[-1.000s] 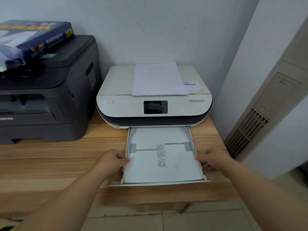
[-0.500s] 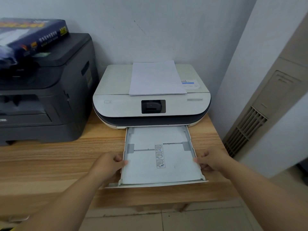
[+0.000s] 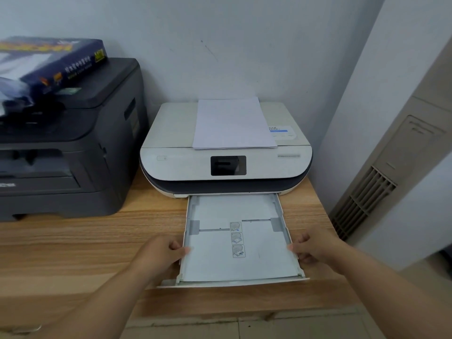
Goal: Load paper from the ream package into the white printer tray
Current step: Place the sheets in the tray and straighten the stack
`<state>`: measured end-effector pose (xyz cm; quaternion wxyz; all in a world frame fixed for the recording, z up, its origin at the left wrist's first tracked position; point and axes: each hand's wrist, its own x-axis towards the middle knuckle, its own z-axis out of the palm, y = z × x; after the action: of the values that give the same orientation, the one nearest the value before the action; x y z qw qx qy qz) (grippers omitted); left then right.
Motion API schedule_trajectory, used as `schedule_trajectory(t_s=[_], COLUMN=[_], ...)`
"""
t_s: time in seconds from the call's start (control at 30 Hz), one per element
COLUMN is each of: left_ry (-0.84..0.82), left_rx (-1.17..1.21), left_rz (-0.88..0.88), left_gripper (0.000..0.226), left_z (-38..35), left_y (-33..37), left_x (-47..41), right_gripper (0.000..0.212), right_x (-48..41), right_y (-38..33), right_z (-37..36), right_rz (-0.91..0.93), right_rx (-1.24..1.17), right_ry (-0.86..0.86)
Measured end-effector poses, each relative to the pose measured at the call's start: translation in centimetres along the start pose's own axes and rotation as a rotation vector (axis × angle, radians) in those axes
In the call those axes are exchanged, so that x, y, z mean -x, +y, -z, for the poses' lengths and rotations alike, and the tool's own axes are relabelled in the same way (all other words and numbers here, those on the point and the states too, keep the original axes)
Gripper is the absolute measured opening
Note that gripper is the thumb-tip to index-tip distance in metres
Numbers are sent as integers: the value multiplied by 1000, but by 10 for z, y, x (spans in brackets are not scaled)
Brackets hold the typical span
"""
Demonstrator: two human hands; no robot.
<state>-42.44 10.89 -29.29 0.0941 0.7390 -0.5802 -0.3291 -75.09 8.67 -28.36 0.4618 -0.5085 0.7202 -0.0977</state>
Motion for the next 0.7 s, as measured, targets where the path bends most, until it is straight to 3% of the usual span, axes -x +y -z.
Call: schedule_trajectory(t_s=[0.17,0.27,0.37,0.5,0.7], left_ry=[-102,19,187,336,247], left_rx=[-31,-28,-150,-83,203], left_rz=[21,-75,-176,-256,-72], left_gripper=[40,48,25,37,49], left_z=[23,45,68,91,118], left_y=[6,24,53,90,135], left_x=[-14,-28,-42,-71,-114], right_gripper=[23,22,34,36,39], right_x=[3,4,-2,-22,-58], right_y=[-20,-55,-93,-132,-178], right_z=[17,31,44,62,83], right_rz=[-27,91,210,274,170], right_rx=[116,165,208,92,-184], right_ry=[-49,143,336,439,445])
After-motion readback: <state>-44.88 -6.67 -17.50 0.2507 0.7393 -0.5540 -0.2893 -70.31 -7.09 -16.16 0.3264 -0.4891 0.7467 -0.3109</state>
